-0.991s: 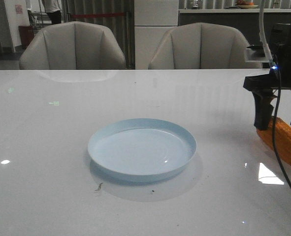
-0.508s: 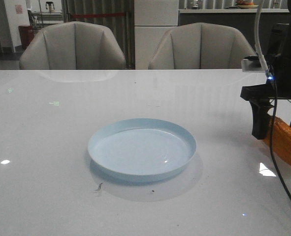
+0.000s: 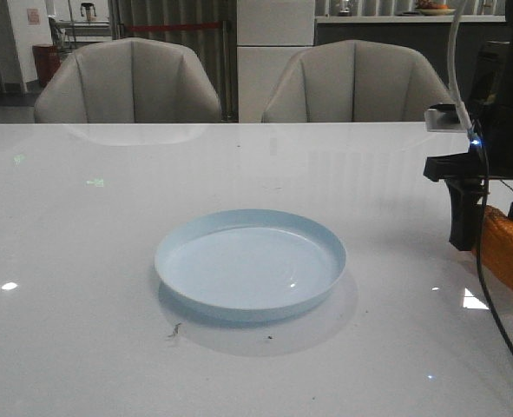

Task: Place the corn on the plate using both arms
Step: 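Lift the corn cob with the right gripper toward the plate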

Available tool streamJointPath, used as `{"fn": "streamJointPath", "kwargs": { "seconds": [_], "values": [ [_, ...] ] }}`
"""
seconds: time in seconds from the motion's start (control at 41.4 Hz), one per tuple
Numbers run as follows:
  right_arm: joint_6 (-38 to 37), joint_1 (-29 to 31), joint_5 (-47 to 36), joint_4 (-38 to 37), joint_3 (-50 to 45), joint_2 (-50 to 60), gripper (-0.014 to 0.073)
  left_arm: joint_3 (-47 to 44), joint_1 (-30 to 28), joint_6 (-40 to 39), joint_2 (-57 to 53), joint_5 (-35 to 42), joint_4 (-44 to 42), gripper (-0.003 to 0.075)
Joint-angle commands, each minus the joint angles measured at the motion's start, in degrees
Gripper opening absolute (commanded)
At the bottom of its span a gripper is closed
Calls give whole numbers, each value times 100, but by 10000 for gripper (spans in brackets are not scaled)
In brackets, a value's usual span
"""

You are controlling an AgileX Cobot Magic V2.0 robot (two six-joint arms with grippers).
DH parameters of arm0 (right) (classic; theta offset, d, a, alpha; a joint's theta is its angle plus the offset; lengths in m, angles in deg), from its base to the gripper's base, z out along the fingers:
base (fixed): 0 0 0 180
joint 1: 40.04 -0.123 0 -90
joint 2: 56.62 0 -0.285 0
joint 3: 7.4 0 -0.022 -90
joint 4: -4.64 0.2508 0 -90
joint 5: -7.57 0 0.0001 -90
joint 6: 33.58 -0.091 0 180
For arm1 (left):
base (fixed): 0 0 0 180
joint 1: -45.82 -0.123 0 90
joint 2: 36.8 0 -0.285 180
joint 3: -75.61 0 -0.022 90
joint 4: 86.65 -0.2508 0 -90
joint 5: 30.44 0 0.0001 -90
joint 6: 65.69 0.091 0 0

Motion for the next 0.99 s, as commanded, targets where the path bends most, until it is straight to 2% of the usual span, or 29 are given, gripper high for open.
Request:
{"fn": "streamJointPath", "kwargs": {
  "seconds": [0.0, 0.121, 0.314, 0.58, 0.967],
  "values": [
    [16, 27, 72, 53, 259, 307, 288, 162, 39, -69, -52, 433, 51, 401],
    [21, 7, 328, 53, 640, 307, 288, 162, 39, -69, -52, 433, 51, 401],
    [132, -165, 917, 58, 1751, 307, 288, 162, 39, -69, -52, 433, 51, 401],
    [606, -930, 1236, 313, 3121, 307, 288, 162, 39, -69, -52, 433, 51, 401],
    [606, -2162, 1128, 399, 3296, 55, 288, 162, 39, -69, -52, 433, 51, 401]
  ]
}}
